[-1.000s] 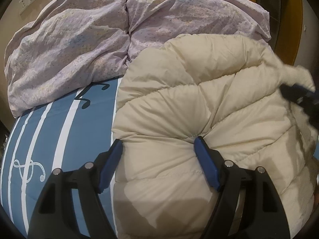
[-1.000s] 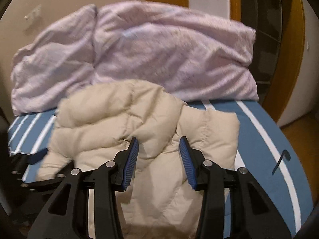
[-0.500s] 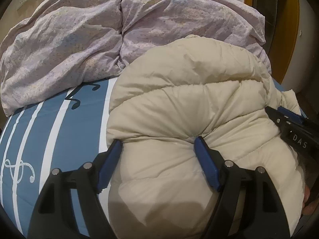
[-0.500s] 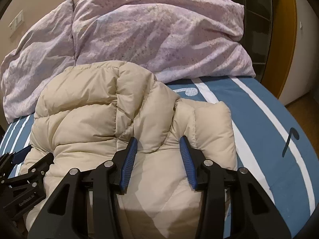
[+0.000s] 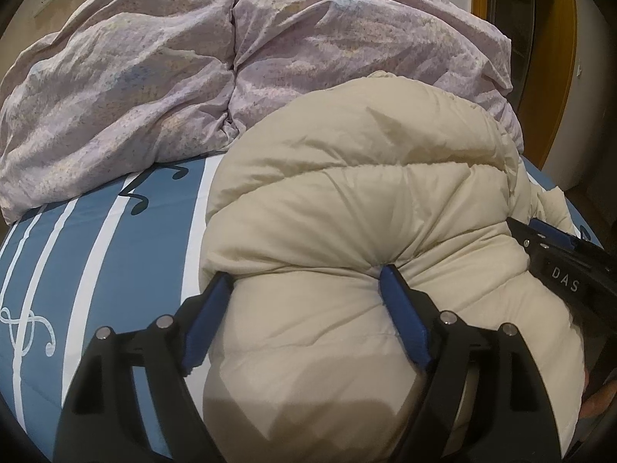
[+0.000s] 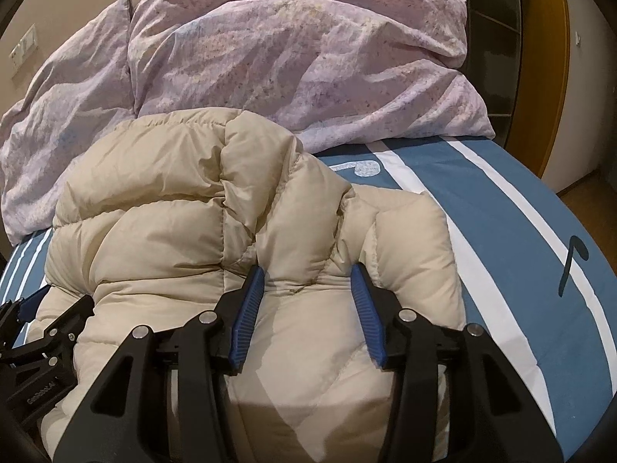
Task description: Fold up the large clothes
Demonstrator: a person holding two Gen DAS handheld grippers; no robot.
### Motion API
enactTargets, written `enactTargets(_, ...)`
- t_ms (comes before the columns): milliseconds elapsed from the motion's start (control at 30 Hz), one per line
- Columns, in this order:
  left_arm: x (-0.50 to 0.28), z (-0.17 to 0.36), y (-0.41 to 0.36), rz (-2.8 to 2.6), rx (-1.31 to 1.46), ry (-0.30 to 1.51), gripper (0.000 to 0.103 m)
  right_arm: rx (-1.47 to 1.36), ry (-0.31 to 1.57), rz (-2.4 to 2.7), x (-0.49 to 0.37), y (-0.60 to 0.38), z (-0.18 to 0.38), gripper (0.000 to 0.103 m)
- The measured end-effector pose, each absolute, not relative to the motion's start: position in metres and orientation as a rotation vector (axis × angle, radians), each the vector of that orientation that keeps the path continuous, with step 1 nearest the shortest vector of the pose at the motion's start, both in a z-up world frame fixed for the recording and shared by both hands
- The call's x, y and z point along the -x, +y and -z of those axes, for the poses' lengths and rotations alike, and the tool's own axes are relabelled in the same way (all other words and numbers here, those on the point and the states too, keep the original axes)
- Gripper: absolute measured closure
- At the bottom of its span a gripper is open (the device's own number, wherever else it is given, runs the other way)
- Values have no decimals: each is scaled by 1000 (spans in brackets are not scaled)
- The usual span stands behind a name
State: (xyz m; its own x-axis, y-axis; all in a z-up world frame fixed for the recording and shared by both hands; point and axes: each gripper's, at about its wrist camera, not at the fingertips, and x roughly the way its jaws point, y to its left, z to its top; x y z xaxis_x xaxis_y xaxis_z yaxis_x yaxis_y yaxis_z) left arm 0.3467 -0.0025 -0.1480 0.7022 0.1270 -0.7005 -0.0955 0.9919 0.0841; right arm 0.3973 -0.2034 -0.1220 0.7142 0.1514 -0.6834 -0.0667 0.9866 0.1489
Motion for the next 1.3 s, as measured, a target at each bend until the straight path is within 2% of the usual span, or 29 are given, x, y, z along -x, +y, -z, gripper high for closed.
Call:
enactTargets(300, -346, 150, -3, -115, -70, 758, 23, -105, 778, -112, -400, -200, 123, 53)
enactTargets(733, -345, 151, 3, -115, -38, 748, 17, -106, 779, -114, -400, -200, 123, 52)
enactTargets(1300, -345, 152, 2, -116, -39, 745, 17, -107, 780, -117, -400, -201, 123, 51)
